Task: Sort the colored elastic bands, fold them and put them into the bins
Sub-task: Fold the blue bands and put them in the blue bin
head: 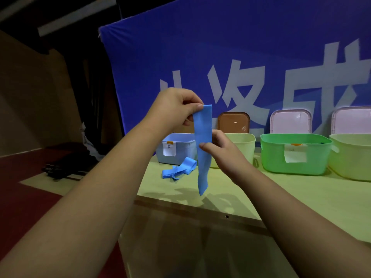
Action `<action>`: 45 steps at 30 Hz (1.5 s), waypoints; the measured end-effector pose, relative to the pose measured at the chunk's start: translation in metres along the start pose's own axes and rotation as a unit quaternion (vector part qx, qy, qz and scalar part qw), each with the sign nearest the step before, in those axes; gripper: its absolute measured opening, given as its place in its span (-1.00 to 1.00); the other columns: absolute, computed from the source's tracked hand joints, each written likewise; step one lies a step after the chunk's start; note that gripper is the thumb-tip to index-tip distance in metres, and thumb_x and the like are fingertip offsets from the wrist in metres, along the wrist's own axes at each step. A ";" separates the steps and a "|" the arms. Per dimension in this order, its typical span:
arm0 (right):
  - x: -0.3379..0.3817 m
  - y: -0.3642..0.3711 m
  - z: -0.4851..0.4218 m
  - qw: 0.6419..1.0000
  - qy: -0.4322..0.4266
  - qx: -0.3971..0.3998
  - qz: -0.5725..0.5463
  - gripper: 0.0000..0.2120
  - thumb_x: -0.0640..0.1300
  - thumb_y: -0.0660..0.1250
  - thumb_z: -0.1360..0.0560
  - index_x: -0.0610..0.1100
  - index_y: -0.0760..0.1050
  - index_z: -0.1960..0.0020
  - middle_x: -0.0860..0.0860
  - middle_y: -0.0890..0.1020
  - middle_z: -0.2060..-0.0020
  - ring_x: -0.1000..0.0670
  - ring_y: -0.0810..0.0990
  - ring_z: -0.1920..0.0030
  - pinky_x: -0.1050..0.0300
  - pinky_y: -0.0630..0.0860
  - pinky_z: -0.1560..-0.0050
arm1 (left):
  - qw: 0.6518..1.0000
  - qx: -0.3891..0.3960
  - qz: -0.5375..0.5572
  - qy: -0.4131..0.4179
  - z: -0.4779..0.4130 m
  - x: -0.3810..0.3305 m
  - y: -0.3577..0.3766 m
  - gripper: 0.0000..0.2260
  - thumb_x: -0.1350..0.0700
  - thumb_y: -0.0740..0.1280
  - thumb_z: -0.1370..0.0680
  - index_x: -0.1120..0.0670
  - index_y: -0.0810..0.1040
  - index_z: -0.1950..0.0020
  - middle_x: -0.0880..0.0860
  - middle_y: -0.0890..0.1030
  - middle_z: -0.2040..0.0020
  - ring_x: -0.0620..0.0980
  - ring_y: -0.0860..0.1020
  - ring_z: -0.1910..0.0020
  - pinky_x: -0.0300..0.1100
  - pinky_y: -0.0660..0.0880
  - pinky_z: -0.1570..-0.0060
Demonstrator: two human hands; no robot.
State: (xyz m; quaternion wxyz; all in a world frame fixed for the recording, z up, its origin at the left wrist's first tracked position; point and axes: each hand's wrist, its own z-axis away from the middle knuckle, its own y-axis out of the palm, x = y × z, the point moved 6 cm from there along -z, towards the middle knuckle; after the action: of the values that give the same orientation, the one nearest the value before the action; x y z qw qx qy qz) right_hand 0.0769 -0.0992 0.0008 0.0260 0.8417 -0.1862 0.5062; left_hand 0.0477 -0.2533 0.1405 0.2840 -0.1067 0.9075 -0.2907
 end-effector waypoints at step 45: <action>-0.204 -0.030 -0.097 0.880 0.147 0.126 0.434 -0.70 0.18 0.35 -0.63 -0.03 0.68 0.02 0.01 0.69 0.07 -0.07 0.64 0.00 -0.03 0.62 -0.06 | 0.981 0.000 -0.044 -0.188 -0.044 0.275 0.253 -0.87 0.03 0.44 -0.65 -0.08 0.69 0.09 -0.09 0.70 0.10 0.00 0.63 0.11 -0.10 0.55 0.10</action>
State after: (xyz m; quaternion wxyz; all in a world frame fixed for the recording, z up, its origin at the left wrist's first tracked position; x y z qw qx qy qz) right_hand -0.0802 0.0097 -0.1239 -0.2757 0.5889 -0.4614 0.6036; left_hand -0.2093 -0.1274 -0.1037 0.4364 -0.1992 0.8322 -0.2781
